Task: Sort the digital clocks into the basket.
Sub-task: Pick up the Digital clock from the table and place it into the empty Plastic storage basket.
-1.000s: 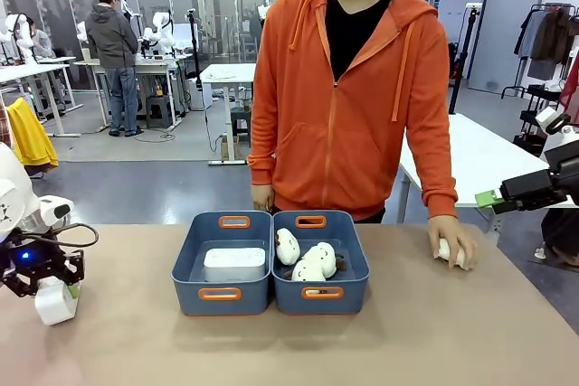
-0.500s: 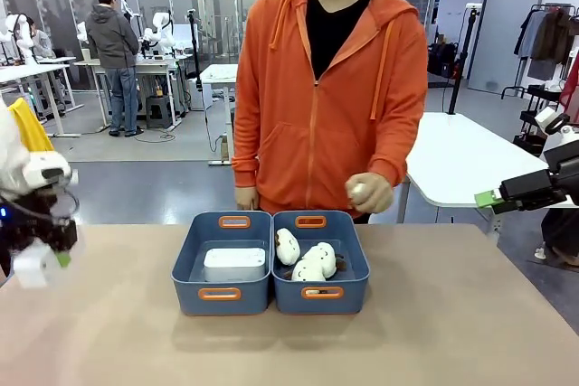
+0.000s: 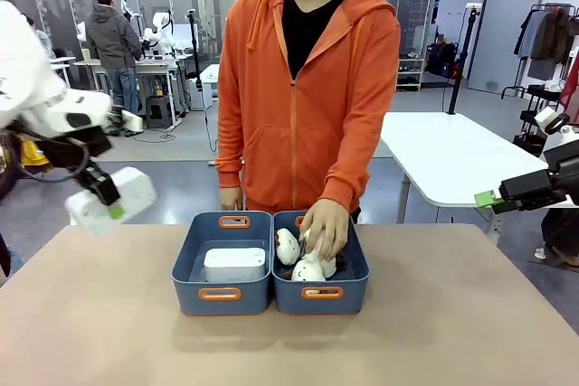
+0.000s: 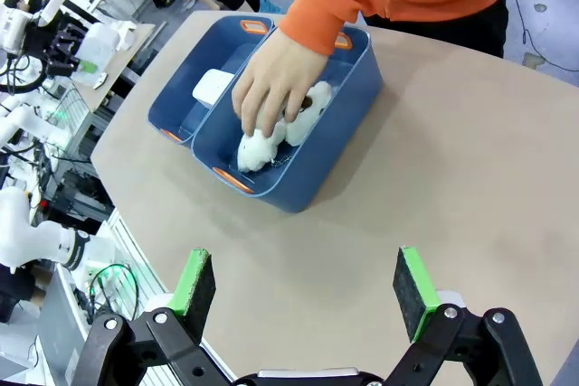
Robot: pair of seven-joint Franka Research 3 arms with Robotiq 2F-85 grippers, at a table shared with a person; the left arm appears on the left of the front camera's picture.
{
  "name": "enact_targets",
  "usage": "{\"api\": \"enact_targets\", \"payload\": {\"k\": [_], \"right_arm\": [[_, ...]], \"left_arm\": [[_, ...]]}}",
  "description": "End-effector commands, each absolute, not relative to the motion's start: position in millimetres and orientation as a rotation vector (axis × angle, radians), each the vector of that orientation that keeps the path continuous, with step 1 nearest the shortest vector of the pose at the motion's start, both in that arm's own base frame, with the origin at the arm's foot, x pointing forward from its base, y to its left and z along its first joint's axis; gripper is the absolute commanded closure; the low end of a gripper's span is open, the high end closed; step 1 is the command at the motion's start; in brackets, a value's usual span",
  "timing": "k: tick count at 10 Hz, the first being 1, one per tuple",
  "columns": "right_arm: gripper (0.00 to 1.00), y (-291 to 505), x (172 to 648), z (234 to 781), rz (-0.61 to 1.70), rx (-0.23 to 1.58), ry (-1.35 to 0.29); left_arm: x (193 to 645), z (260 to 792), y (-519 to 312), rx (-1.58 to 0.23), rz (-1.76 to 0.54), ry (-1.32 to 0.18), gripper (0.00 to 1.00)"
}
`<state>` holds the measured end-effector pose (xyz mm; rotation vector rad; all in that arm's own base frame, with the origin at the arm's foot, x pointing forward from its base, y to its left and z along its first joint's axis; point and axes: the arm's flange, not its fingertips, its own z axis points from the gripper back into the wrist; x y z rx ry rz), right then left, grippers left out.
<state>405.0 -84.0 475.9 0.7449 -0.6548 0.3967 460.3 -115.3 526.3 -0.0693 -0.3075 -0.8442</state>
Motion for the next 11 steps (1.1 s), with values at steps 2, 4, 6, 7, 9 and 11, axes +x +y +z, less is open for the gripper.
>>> {"api": "enact_targets", "payload": {"k": [2, 4, 6, 7, 9, 11], "right_arm": [[0.0, -86, 406, 480, 0.384, 0.745, -0.625], [0.0, -86, 406, 480, 0.384, 0.745, -0.625], [0.0, -86, 406, 480, 0.384, 0.745, -0.625], [0.0, -86, 406, 480, 0.384, 0.745, -0.625], [0.0, -86, 406, 480, 0.384, 0.745, -0.625], [0.0, -86, 406, 480, 0.384, 0.745, -0.625]], "left_arm": [[491, 498, -177, -0.047, -1.137, -0.275, 0.61], [497, 482, -220, -0.014, -1.287, -0.251, 0.61], [501, 468, -249, -0.033, -1.364, -0.217, 0.61], [504, 459, -259, -0.055, -1.388, -0.152, 0.61], [506, 443, -270, -0.08, -1.417, -0.121, 0.61], [509, 431, -273, -0.106, -1.421, -0.151, 0.61]]}}
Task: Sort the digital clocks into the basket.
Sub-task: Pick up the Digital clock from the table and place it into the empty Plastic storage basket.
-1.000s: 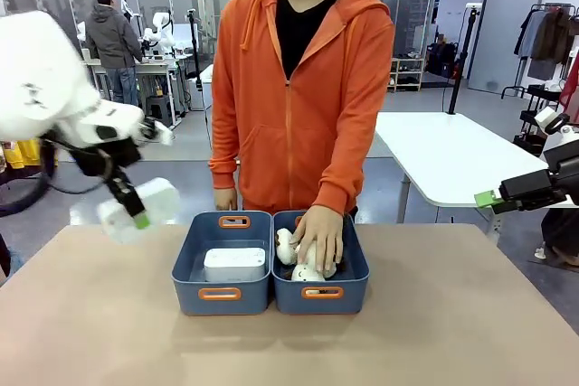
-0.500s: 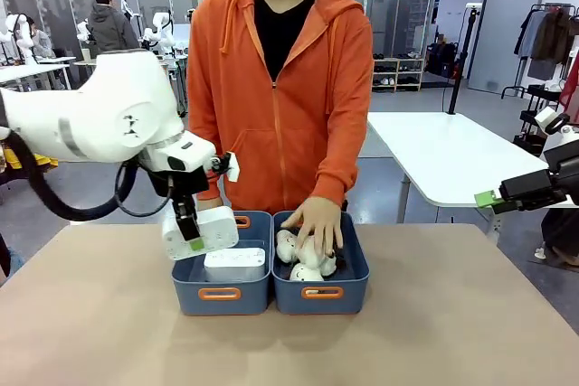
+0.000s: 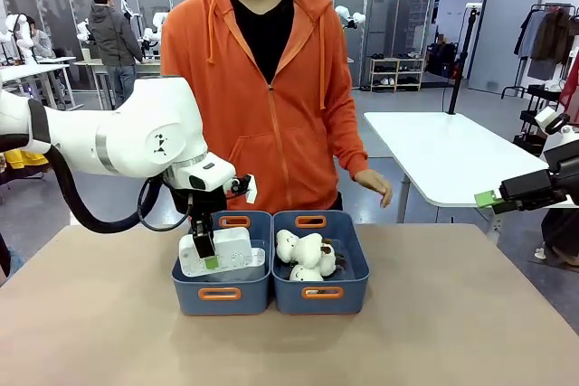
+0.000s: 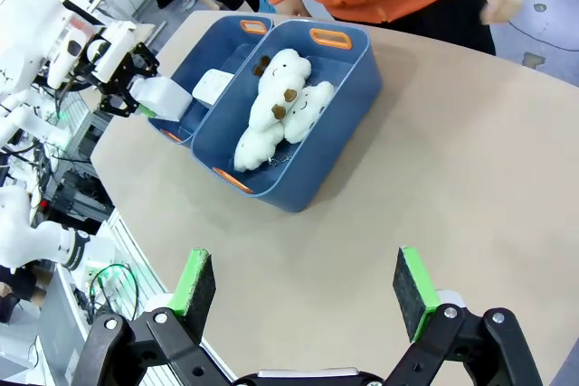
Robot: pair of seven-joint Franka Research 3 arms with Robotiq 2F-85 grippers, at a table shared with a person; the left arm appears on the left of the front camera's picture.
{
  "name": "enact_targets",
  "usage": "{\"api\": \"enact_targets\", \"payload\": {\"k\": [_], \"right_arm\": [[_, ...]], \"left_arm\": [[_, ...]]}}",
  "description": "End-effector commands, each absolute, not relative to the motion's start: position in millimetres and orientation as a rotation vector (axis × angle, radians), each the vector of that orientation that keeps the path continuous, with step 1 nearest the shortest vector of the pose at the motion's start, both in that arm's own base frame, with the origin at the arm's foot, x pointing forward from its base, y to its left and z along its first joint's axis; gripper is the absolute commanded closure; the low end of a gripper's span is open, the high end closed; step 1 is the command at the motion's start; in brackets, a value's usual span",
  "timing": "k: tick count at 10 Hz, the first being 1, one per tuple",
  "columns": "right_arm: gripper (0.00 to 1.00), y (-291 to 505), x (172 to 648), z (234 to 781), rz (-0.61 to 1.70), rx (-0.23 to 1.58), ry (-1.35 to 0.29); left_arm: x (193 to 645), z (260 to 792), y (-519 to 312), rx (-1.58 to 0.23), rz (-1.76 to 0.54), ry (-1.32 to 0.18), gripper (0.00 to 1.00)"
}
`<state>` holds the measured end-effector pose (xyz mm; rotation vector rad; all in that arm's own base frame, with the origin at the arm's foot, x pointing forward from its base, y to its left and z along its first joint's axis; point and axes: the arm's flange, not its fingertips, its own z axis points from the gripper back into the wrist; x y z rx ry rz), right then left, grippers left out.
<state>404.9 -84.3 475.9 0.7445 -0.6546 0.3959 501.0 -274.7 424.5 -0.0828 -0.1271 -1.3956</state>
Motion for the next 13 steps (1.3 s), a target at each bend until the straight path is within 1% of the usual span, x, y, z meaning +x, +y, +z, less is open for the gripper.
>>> {"api": "enact_targets", "payload": {"k": [1, 2, 3, 4, 6, 7, 9, 13], "right_arm": [[0.0, -86, 406, 480, 0.384, 0.745, -0.625], [0.0, -86, 406, 480, 0.384, 0.745, -0.625], [0.0, -86, 406, 480, 0.384, 0.745, -0.625], [0.0, -86, 406, 480, 0.384, 0.745, -0.625], [0.0, -86, 406, 480, 0.384, 0.745, -0.625], [0.0, -86, 406, 480, 0.384, 0.745, -0.625], [0.0, -86, 406, 480, 0.384, 0.745, -0.625], [0.0, -86, 406, 480, 0.384, 0.745, -0.625]], "left_arm": [[510, 430, -274, -0.119, -1.42, -0.154, 0.61], [510, 429, -273, -0.12, -1.42, -0.153, 0.27], [508, 429, -272, -0.121, -1.419, -0.155, 0.12], [506, 430, -271, -0.128, -1.418, -0.173, 0.0], [502, 433, -267, -0.166, -1.394, -0.208, 0.0], [498, 439, -259, -0.203, -1.359, -0.249, 0.0], [489, 454, -234, -0.316, -1.264, -0.304, 0.0], [476, 463, -186, -0.448, -1.147, -0.386, 0.0]]}}
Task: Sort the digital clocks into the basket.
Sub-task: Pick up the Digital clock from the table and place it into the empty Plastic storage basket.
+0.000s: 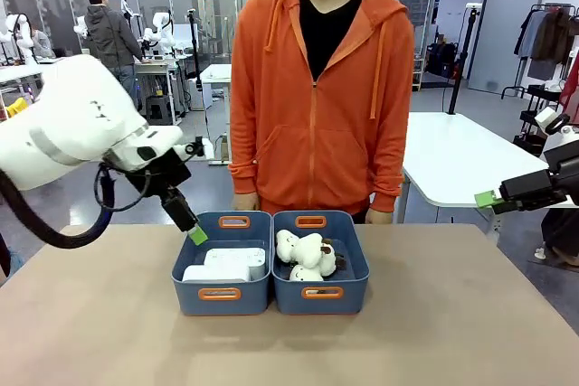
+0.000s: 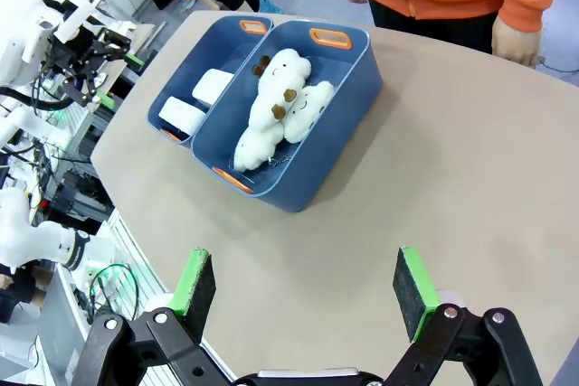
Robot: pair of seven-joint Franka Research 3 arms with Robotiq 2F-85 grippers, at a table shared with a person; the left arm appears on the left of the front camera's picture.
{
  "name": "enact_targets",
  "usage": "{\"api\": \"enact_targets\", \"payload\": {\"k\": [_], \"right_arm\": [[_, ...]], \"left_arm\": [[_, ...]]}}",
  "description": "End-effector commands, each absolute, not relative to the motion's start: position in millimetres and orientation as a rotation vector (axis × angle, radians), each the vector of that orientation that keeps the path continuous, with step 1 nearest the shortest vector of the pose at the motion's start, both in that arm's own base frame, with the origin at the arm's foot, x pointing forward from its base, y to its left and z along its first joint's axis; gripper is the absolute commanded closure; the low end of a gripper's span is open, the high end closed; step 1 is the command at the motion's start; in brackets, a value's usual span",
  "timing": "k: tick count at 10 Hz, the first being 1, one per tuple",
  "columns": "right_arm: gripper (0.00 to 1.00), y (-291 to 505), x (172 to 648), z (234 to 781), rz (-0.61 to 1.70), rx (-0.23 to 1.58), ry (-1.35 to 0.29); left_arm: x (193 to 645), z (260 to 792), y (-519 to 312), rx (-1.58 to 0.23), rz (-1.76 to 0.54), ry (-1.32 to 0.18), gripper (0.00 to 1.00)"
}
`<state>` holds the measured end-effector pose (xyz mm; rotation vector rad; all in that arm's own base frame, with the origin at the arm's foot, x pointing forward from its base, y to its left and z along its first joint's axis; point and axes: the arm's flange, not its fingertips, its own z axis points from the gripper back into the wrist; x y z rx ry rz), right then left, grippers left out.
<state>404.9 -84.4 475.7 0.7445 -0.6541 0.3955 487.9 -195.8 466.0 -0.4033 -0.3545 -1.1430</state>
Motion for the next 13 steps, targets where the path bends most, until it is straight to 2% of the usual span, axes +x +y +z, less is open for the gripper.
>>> {"api": "enact_targets", "payload": {"k": [1, 4, 6, 10, 11, 13], "right_arm": [[0.0, -86, 406, 480, 0.384, 0.745, -0.625], [0.0, -86, 406, 480, 0.384, 0.745, -0.625], [0.0, -86, 406, 480, 0.384, 0.745, -0.625], [0.0, -86, 406, 480, 0.384, 0.745, -0.625], [0.0, -86, 406, 480, 0.384, 0.745, -0.625], [0.0, -86, 406, 480, 0.384, 0.745, -0.625]], "left_arm": [[472, 468, -173, -0.495, -1.124, -0.417, 0.0], [458, 512, -97, -0.757, -0.985, -0.557, 0.0], [454, 524, -42, -0.819, -0.908, -0.648, 0.0], [444, 510, 36, -0.821, -0.631, -0.704, 0.0], [450, 525, 22, -0.802, -0.752, -0.66, 0.0], [450, 525, 22, -0.802, -0.752, -0.66, 0.0]]}}
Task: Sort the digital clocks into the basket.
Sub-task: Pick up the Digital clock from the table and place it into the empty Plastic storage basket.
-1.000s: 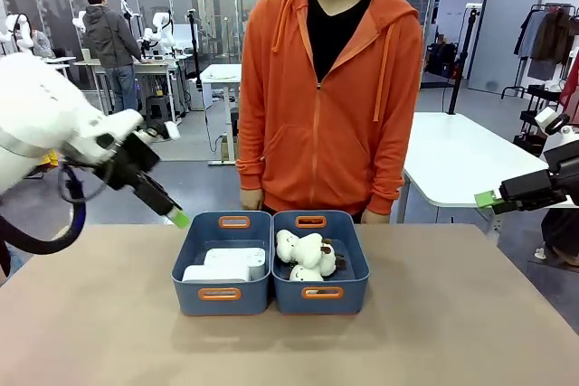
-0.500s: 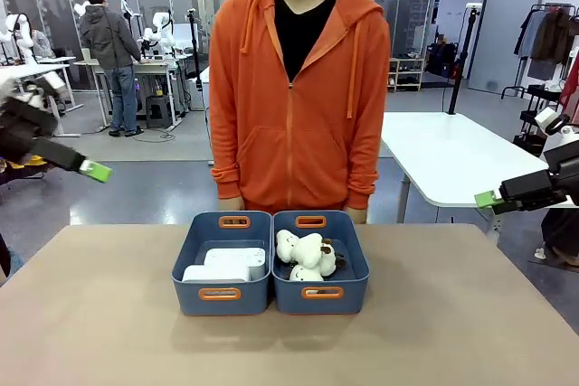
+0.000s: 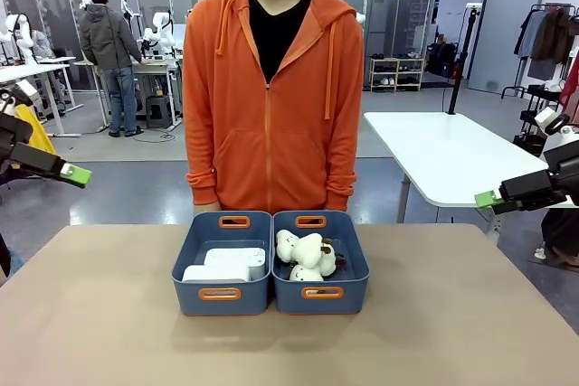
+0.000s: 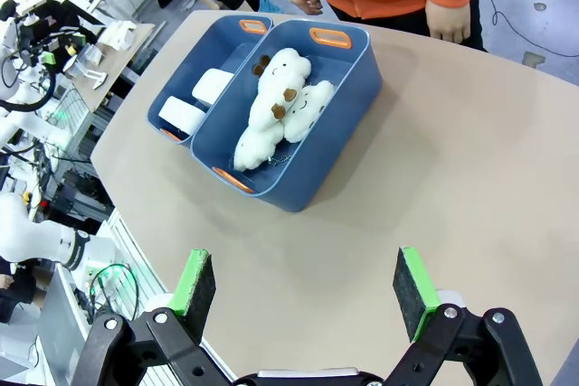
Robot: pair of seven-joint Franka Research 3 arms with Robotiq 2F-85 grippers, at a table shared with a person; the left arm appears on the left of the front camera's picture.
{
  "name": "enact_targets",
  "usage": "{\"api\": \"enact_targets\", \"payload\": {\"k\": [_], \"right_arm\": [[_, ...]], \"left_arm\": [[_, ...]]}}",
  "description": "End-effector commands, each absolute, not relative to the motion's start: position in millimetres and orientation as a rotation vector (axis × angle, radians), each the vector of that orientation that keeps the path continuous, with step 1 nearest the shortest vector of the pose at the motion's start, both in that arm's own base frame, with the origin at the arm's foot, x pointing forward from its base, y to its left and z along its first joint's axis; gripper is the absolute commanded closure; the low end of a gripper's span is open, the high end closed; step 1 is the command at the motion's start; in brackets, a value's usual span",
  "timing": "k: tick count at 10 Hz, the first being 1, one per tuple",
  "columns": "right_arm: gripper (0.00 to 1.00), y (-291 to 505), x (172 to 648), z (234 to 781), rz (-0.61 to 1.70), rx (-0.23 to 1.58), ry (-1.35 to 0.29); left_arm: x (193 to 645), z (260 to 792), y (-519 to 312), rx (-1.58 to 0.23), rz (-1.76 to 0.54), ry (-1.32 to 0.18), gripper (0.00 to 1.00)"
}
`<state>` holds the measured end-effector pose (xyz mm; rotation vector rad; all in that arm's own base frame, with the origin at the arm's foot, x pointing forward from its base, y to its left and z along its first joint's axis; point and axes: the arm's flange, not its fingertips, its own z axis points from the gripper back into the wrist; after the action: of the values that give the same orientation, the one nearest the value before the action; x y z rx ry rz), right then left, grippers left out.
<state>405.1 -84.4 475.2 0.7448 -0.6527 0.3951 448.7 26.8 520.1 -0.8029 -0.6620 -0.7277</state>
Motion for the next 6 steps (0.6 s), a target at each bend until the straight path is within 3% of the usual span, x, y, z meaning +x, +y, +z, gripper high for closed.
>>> {"api": "enact_targets", "payload": {"k": [1, 6], "right_arm": [[0.0, -85.7, 406.2, 480.3, 0.384, 0.745, -0.625], [0.0, -85.7, 406.2, 480.3, 0.384, 0.745, -0.625]], "left_arm": [[450.3, 525.4, 22.0, -0.802, -0.752, -0.66, 0.0], [450.3, 525.4, 22.0, -0.802, -0.752, -0.66, 0.0]]}}
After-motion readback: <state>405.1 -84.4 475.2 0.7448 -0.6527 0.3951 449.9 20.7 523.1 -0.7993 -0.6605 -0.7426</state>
